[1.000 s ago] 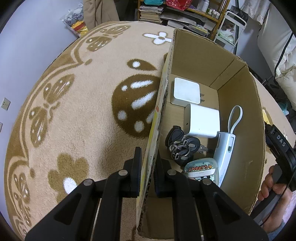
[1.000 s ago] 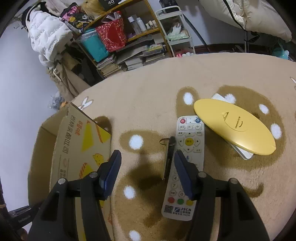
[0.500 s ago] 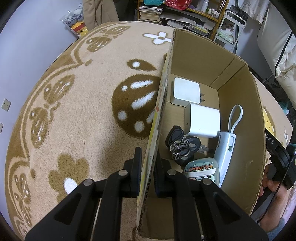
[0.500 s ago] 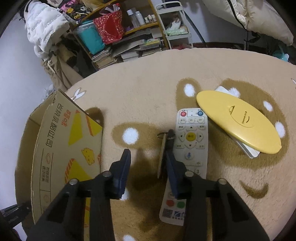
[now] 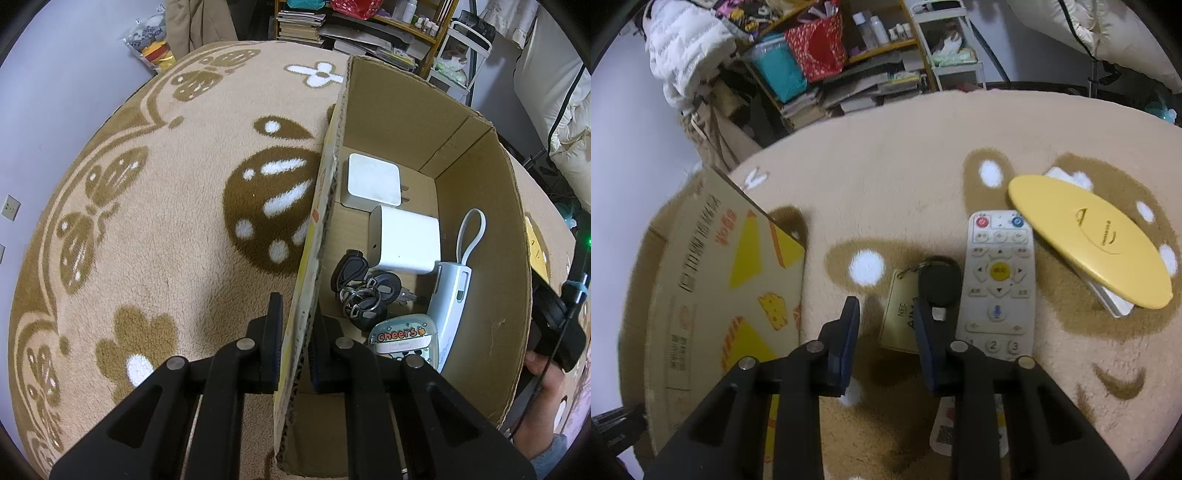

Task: Organize rigid objects
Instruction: 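Move the right gripper to the key fob beside the remote and grasp it, then lift the key fob with brass tag and carry it toward the box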

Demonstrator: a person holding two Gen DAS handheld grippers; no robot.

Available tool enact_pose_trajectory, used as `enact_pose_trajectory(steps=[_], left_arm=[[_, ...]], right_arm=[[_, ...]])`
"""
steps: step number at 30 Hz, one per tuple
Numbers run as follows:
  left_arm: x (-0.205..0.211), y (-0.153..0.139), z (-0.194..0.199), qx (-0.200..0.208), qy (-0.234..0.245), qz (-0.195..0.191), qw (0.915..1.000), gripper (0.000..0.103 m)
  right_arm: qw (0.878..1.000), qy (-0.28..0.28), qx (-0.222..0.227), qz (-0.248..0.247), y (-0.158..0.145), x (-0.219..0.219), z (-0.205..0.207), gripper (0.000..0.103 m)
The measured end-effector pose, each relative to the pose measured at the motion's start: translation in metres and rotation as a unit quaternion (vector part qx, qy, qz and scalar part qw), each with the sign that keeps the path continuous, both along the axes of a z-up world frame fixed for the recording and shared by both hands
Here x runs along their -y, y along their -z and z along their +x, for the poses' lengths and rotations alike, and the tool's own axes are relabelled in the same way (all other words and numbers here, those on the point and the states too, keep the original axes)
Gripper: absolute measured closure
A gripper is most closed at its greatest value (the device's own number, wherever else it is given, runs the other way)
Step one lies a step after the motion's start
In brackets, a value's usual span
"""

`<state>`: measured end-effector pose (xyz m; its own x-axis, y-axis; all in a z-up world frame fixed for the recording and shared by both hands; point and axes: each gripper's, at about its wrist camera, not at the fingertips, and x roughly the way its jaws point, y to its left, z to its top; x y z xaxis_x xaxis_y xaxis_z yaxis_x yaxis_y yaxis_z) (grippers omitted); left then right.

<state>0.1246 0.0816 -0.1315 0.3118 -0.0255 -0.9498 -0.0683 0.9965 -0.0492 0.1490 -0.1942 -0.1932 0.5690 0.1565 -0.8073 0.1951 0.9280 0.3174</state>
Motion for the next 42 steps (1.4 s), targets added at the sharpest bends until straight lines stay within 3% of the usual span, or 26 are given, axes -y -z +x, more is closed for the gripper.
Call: enact_pose_trajectory(steps=[1,3,5,11,21,29,37,40,42], left_arm=[[0.000,0.000,0.000,0.000,0.000,-0.001,1.0000,0.091],[0.000,0.001,0.000,0.000,0.000,-0.001,1.0000,0.091],[0.000,0.001,0.000,0.001,0.000,-0.003,1.0000,0.091],[-0.002,0.001,-0.001,0.003,-0.004,-0.006,1.0000,0.091],[0.002,-0.001,-0.001,-0.001,-0.007,0.006,1.0000,0.091],[0.001,0.000,-0.001,-0.002,-0.007,0.002,1.0000,0.091],[-0.002,0.001,0.000,-0.003,-0.007,-0.004,1.0000,0.091],[-0.003,0.002,0.001,-0.004,-0.008,-0.009,0.9999,0.091],[-0.004,0.002,0.001,-0.005,-0.007,-0.011,0.9999,0.091]], right_arm=[[1.000,0.000,0.000,-0.015,-0.001,-0.003,0.000,0.075],[0.999,-0.001,0.001,-0.034,-0.002,-0.004,-0.001,0.100],[1.000,0.010,0.010,-0.026,-0.005,0.000,-0.005,0.102],[0.999,0.018,0.036,-0.016,-0.020,0.008,-0.015,0.102],[0.999,0.016,0.044,0.009,-0.019,0.012,-0.017,0.102],[0.996,0.040,0.034,0.074,-0.005,0.034,-0.023,0.102],[0.995,0.041,0.012,0.086,0.006,0.044,-0.019,0.101],[0.996,0.030,0.007,0.081,0.004,0.042,-0.012,0.094],[0.997,0.022,0.000,0.076,0.004,0.039,-0.006,0.080]])
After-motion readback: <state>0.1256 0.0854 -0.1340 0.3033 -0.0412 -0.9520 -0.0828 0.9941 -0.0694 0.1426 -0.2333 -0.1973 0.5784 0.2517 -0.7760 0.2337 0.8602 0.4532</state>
